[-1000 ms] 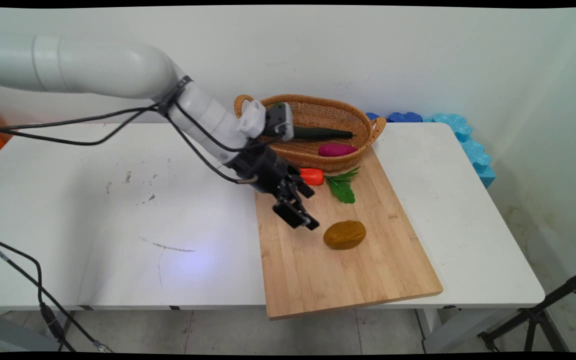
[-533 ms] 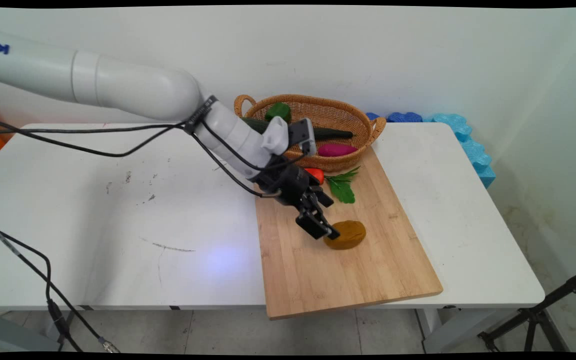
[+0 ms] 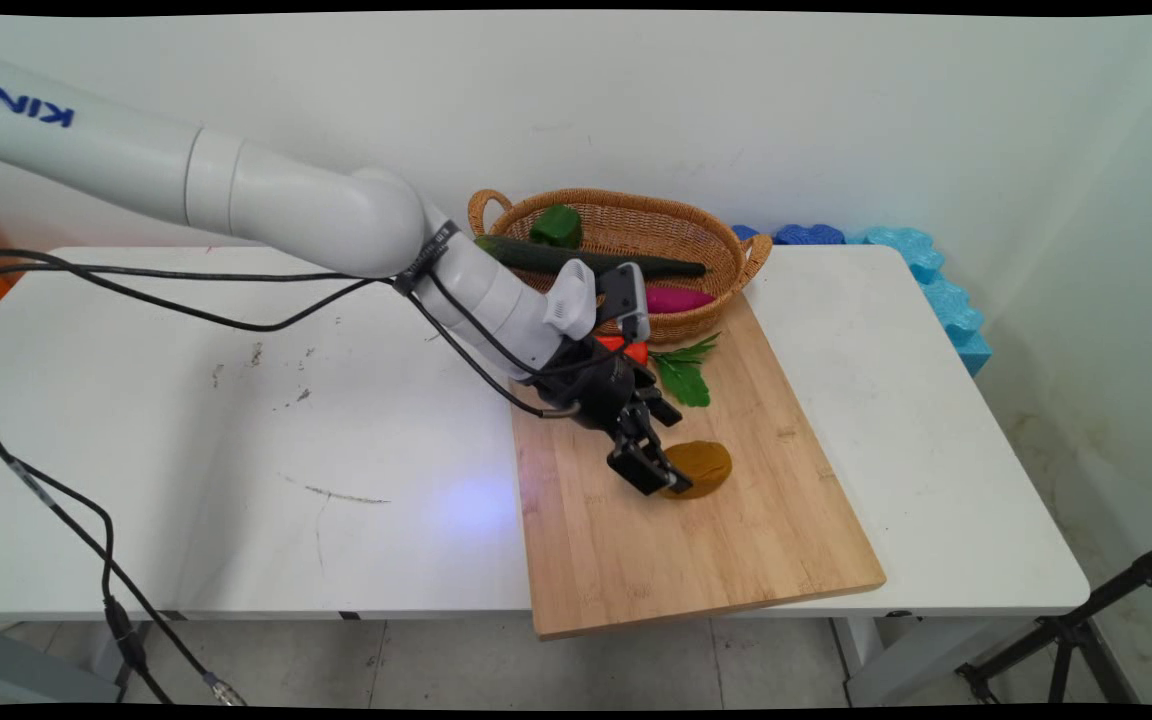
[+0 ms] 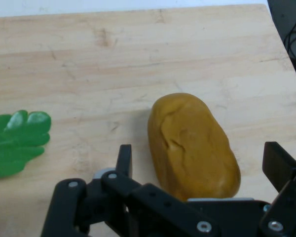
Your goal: Pick up the potato from the cutting board, then place the picked object in the vegetable basket
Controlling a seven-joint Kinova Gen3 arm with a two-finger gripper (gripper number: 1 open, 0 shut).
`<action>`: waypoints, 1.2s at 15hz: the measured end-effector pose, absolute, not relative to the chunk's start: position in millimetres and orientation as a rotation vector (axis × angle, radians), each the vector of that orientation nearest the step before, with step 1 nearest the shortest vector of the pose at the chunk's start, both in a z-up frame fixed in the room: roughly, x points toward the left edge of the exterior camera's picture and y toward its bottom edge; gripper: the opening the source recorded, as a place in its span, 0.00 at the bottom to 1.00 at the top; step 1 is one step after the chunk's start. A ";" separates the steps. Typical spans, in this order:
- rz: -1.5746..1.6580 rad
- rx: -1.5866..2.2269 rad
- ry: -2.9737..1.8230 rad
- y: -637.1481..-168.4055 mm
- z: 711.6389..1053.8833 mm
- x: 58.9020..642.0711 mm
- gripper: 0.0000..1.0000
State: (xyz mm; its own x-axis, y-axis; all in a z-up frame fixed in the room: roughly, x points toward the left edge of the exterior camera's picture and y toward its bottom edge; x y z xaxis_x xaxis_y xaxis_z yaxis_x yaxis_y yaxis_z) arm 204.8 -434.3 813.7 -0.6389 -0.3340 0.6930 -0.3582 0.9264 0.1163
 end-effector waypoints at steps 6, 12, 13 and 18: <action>0.068 0.439 -2.323 -433.1 804.5 201.0 0.00; 0.111 0.406 -2.319 -436.6 814.3 206.0 0.00; 0.121 0.403 -2.314 -438.3 819.4 207.4 0.00; 0.169 0.394 -2.289 -447.4 847.3 216.3 0.00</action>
